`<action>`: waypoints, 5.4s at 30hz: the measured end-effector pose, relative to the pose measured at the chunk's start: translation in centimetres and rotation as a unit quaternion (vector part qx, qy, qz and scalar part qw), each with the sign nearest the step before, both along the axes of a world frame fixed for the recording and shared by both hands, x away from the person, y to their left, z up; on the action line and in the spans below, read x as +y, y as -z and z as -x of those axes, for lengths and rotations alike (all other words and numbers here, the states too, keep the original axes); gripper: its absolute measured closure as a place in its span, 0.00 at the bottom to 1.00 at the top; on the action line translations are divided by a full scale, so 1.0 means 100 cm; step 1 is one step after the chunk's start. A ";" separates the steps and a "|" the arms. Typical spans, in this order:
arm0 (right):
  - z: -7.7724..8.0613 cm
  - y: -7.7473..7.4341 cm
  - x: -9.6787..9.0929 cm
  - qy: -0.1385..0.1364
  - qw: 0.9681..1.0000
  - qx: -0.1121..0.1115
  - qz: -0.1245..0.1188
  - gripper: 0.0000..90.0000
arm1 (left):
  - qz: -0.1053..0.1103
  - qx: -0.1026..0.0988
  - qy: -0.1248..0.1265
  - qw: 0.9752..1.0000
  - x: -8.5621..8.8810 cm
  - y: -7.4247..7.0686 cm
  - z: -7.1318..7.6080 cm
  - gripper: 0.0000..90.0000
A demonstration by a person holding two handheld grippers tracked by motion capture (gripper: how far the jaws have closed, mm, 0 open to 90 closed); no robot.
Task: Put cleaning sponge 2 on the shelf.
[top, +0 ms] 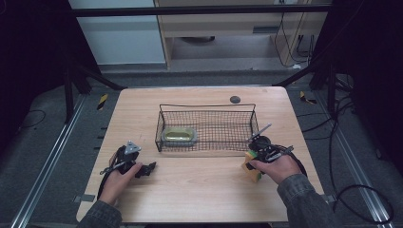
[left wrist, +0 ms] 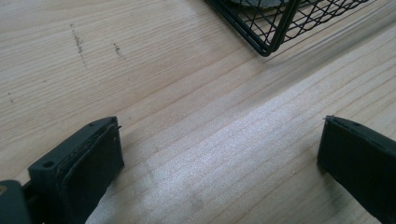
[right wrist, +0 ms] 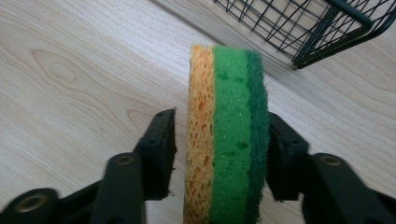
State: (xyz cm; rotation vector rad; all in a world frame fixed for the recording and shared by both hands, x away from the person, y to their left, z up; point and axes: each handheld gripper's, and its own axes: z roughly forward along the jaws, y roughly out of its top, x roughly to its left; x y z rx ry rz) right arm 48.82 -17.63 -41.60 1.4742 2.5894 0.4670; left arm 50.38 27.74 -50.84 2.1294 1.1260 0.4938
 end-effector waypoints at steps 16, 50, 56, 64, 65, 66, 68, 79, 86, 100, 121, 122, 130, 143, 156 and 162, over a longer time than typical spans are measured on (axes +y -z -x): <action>0.008 -0.020 -0.037 0.011 0.998 -0.049 -0.023 0.71 | 0.000 0.000 0.002 1.000 0.000 0.000 0.000 0.00; -0.039 -0.110 -0.079 0.035 0.983 -0.180 0.001 0.71 | 0.000 -0.002 -0.004 1.000 -0.001 0.000 -0.001 0.00; -0.060 -0.128 -0.060 0.021 0.980 -0.200 0.005 0.71 | 0.000 -0.001 -0.004 1.000 -0.001 0.000 -0.001 0.00; -0.085 -0.138 -0.034 0.007 0.976 -0.216 -0.004 0.71 | 0.001 -0.001 -0.005 1.000 0.000 0.000 -0.002 0.00; -0.085 -0.138 -0.034 0.007 0.976 -0.216 -0.004 0.71 | 0.001 -0.001 -0.007 1.000 0.000 0.000 -0.002 0.00; -0.086 -0.138 -0.031 0.005 0.976 -0.216 -0.007 0.71 | 0.001 -0.001 -0.007 1.000 0.000 0.000 -0.002 0.00; -0.092 -0.139 -0.026 0.002 0.976 -0.217 -0.014 0.71 | 0.001 -0.001 -0.007 1.000 0.000 0.000 -0.002 0.00; -0.106 -0.133 -0.016 0.001 0.977 -0.214 -0.014 0.71 | 0.001 0.000 -0.009 1.000 0.000 0.000 -0.004 0.00; -0.110 -0.126 -0.006 -0.015 0.977 -0.212 -0.012 0.71 | 0.000 -0.002 -0.013 1.000 0.000 0.000 -0.006 0.00; -0.112 -0.096 0.001 -0.017 0.982 -0.185 -0.011 0.72 | 0.000 -0.002 -0.013 1.000 0.000 0.000 -0.006 0.00; -0.130 -0.048 0.000 -0.002 0.989 -0.149 0.010 0.72 | 0.000 -0.002 -0.014 1.000 0.000 0.000 -0.005 0.00; -0.131 -0.045 -0.001 -0.003 0.989 -0.147 0.013 0.71 | 0.001 -0.002 -0.014 1.000 0.000 0.000 -0.005 0.00; -0.134 -0.036 -0.006 0.002 0.990 -0.139 0.006 0.71 | 0.000 -0.002 -0.014 1.000 0.000 0.000 -0.005 0.00; -0.140 -0.023 -0.002 0.002 0.992 -0.126 0.014 0.71 | 0.001 -0.002 -0.015 1.000 0.000 0.000 -0.005 0.00; -0.142 -0.010 -0.001 0.008 0.993 -0.119 0.019 0.71 | 0.001 -0.003 -0.015 1.000 0.001 0.000 -0.005 0.00; -0.143 -0.005 0.003 0.003 0.993 -0.113 0.029 0.71 | 0.002 -0.003 -0.015 1.000 0.001 0.000 -0.005 0.00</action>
